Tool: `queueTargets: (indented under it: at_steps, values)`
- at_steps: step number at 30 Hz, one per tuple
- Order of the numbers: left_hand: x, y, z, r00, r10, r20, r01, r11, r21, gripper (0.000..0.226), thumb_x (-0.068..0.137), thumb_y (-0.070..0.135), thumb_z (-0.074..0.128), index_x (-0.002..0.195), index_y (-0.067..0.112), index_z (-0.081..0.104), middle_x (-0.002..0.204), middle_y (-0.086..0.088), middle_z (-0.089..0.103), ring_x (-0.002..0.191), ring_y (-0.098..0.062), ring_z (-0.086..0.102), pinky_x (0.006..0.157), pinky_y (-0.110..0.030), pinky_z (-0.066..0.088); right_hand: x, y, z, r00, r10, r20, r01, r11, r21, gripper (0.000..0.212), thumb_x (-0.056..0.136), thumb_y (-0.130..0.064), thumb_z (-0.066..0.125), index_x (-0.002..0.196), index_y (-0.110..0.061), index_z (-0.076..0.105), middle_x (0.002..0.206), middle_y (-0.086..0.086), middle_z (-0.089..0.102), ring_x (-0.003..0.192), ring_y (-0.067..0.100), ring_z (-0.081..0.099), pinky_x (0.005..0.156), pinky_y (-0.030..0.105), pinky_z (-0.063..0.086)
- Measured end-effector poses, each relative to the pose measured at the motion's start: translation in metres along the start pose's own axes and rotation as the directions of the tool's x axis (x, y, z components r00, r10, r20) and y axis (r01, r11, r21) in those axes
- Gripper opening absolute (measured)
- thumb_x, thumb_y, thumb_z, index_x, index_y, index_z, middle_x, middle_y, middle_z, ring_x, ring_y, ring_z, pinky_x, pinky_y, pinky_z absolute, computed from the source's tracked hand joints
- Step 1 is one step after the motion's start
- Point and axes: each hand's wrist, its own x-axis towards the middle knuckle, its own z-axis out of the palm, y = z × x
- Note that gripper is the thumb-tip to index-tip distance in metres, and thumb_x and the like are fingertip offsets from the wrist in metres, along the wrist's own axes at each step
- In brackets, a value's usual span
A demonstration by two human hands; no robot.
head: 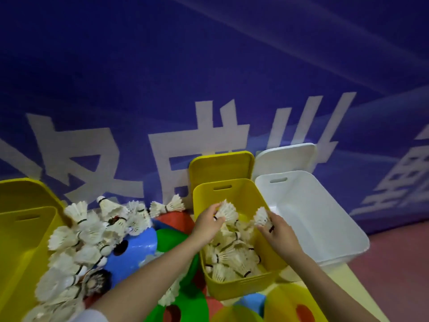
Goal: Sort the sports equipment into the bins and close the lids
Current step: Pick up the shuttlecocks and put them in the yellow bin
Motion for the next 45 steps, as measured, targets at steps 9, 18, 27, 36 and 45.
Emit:
queueTargets:
  at_steps: [9, 18, 27, 36, 45]
  values:
    - [0.069, -0.035, 0.061, 0.984, -0.175, 0.023, 0.161, 0.941, 0.299, 0.047, 0.096, 0.021, 0.049, 0.143, 0.019, 0.04, 0.131, -0.006, 0.058, 0.104, -0.026, 0.06, 0.076, -0.032, 0.049, -0.007, 0.023, 0.019, 0.982, -0.173, 0.074, 0.183, 0.969, -0.167, 0.062, 0.09, -0.044, 0.048, 0.147, -0.025, 0.032, 0.124, 0.001, 0.051, 0.108, 0.022, 0.055, 0.082, 0.033, 0.046]
    - [0.086, -0.017, 0.027, 0.984, 0.135, 0.114, -0.176, 0.824, 0.538, 0.039, 0.096, 0.024, 0.05, 0.134, 0.02, 0.051, 0.138, -0.005, 0.049, 0.129, -0.027, 0.041, 0.104, -0.039, 0.036, 0.0, 0.014, 0.018, 0.98, -0.083, 0.183, 0.136, 0.944, -0.301, 0.062, 0.099, -0.042, 0.036, 0.152, -0.02, 0.013, 0.141, 0.004, 0.038, 0.12, 0.025, 0.047, 0.092, 0.035, 0.042]
    - [0.038, -0.058, -0.013, 0.939, -0.066, -0.337, 0.107, 0.989, 0.104, 0.051, 0.1, 0.024, 0.041, 0.149, 0.014, 0.027, 0.148, -0.012, 0.036, 0.135, -0.028, 0.036, 0.107, -0.038, 0.033, 0.063, -0.03, 0.053, 0.997, -0.073, 0.031, 0.066, 0.983, 0.171, 0.049, 0.097, -0.02, 0.047, 0.143, -0.011, 0.034, 0.14, 0.006, 0.046, 0.129, 0.023, 0.043, 0.103, 0.026, 0.033]
    - [0.029, -0.068, -0.01, 0.928, -0.106, -0.357, 0.062, 0.989, -0.133, 0.042, 0.102, 0.023, 0.039, 0.144, 0.024, 0.038, 0.141, 0.005, 0.048, 0.125, -0.004, 0.045, 0.098, -0.018, 0.036, 0.148, -0.035, 0.151, 0.938, -0.066, 0.34, 0.127, 0.979, -0.16, 0.045, 0.093, -0.035, 0.055, 0.137, -0.026, 0.048, 0.133, 0.006, 0.057, 0.123, 0.025, 0.05, 0.1, 0.035, 0.041]
    - [0.034, -0.07, -0.001, 0.907, -0.147, -0.395, 0.09, 0.983, -0.159, 0.043, 0.101, 0.029, 0.039, 0.144, 0.031, 0.037, 0.139, 0.006, 0.049, 0.122, -0.004, 0.046, 0.092, -0.017, 0.037, 0.157, -0.025, 0.157, 0.907, -0.025, 0.42, 0.242, 0.847, -0.472, 0.06, 0.097, -0.047, 0.035, 0.15, -0.025, 0.018, 0.143, 0.009, 0.039, 0.134, 0.029, 0.032, 0.104, 0.046, 0.035]
